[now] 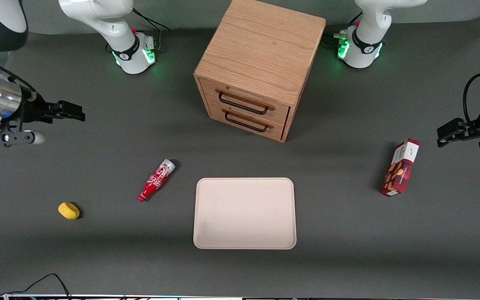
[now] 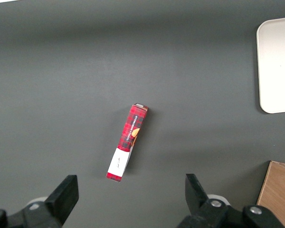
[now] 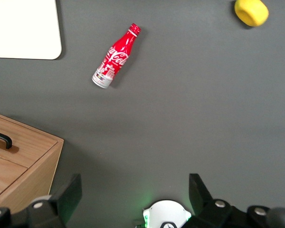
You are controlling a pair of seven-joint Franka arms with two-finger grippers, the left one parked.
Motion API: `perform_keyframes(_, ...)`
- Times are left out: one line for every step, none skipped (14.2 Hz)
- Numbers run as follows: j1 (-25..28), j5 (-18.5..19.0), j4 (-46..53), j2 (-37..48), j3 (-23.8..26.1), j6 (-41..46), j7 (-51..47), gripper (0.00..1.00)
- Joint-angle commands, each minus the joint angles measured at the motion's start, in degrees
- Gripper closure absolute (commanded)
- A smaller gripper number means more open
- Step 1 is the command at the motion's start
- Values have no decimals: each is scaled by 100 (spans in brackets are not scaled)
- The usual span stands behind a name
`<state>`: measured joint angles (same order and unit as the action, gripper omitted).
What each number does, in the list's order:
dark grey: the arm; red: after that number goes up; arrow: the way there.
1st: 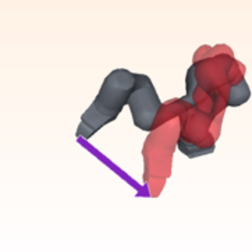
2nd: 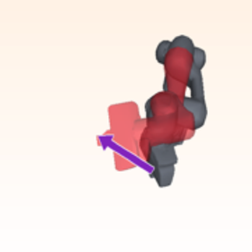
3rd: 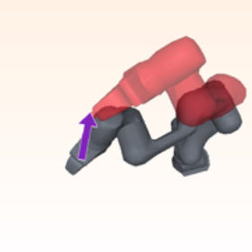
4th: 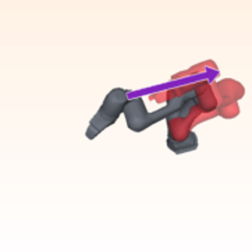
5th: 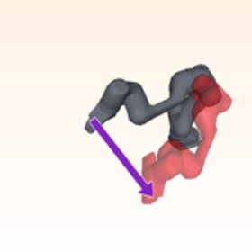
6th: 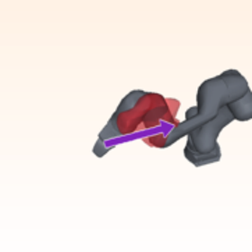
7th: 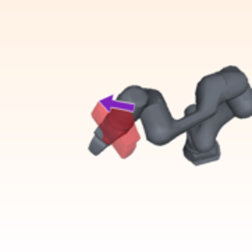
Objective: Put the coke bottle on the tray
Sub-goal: 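Move the right gripper down over the red Coca-Cola bottle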
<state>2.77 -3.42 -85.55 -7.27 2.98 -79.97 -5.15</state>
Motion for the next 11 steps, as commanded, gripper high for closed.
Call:
perform_keyframes(110, -89, 232, -467, 27, -220, -301, 0)
perform_keyframes(162, -72, 241, -538, 19, -299, -590, 0)
perform_keyframes(180, -11, 232, -565, 27, -370, -767, 0)
perform_keyframes(215, 7, 224, -626, 45, -466, -864, 0)
perform_keyframes(276, 34, 206, -748, 45, -597, -1117, 0)
perform_keyframes(347, 34, 162, -836, 45, -790, -1485, 0)
perform_keyframes(365, 34, 127, -916, 71, -966, -1750, 0)
perform_keyframes(382, 34, 109, -1047, 89, -1151, -2031, 0)
perform_keyframes(469, 43, 109, -1187, 150, -1318, -2356, 0)
perform_keyframes(592, 191, 83, -1354, 159, -1485, -2620, 0)
perform_keyframes(680, 357, 4, -1530, 159, -1704, -2884, 0)
